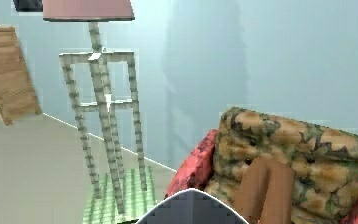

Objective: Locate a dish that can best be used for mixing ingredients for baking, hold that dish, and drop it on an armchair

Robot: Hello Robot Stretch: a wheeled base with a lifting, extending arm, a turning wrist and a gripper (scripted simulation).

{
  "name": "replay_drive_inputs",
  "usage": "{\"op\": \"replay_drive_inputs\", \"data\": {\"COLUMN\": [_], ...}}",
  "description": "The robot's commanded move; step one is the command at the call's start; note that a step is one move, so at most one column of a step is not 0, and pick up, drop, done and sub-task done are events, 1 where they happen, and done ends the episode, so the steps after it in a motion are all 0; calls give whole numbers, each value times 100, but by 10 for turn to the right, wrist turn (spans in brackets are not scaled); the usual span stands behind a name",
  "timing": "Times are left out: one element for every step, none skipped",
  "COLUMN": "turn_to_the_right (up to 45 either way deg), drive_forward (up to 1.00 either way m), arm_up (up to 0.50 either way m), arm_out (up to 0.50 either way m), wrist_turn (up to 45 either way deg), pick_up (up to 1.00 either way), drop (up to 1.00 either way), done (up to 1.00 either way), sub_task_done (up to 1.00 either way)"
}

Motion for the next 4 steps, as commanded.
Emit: {"op": "replay_drive_inputs", "data": {"turn_to_the_right": [-240, 0, 450, 450], "drive_forward": [0, 20, 0, 0], "arm_up": [0, 0, 0, 0], "arm_out": [0, 0, 0, 0], "wrist_turn": [0, 0, 0, 0], "pick_up": [0, 0, 0, 0], "drop": [0, 0, 0, 0], "done": [0, 0, 0, 0], "sub_task_done": [0, 0, 0, 0]}}
